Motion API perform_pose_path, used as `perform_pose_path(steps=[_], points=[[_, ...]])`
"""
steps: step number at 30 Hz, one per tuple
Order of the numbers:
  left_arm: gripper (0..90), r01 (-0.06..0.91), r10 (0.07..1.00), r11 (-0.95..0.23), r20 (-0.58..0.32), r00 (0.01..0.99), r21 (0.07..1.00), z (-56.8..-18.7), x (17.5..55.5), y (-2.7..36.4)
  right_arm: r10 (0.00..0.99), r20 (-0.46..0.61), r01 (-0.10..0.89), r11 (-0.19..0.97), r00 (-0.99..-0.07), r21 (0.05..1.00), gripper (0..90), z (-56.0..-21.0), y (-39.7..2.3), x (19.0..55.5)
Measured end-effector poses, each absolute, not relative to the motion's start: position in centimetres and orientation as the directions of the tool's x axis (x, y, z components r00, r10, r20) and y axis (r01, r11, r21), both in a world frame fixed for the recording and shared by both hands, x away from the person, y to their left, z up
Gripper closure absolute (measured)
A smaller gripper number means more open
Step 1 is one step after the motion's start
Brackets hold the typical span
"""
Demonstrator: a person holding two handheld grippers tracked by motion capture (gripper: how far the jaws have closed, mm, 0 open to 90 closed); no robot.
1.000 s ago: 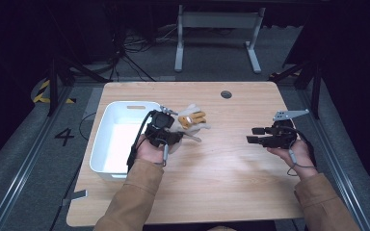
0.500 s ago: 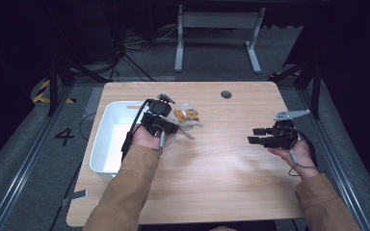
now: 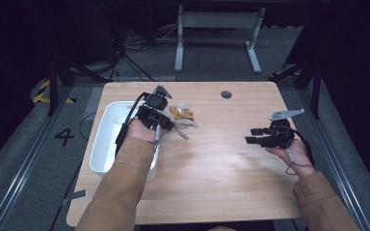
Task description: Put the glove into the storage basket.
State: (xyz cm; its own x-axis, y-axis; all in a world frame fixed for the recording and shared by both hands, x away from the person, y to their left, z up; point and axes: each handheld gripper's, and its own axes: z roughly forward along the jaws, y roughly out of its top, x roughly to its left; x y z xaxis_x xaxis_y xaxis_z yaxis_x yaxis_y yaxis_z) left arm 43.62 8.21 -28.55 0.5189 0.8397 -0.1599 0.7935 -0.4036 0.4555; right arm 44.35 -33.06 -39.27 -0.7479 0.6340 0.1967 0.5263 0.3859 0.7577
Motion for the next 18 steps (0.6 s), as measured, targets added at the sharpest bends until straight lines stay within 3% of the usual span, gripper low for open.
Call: perform_pose_path(steps=[18], points=[[69.5, 0.839, 0.920, -0.249, -0.151, 0.360, 0.483, -25.9, 42.8, 10.4, 0.613, 0.218, 0.524, 0.378, -0.759, 0.763, 45.6, -39.1, -32.6, 45.4]])
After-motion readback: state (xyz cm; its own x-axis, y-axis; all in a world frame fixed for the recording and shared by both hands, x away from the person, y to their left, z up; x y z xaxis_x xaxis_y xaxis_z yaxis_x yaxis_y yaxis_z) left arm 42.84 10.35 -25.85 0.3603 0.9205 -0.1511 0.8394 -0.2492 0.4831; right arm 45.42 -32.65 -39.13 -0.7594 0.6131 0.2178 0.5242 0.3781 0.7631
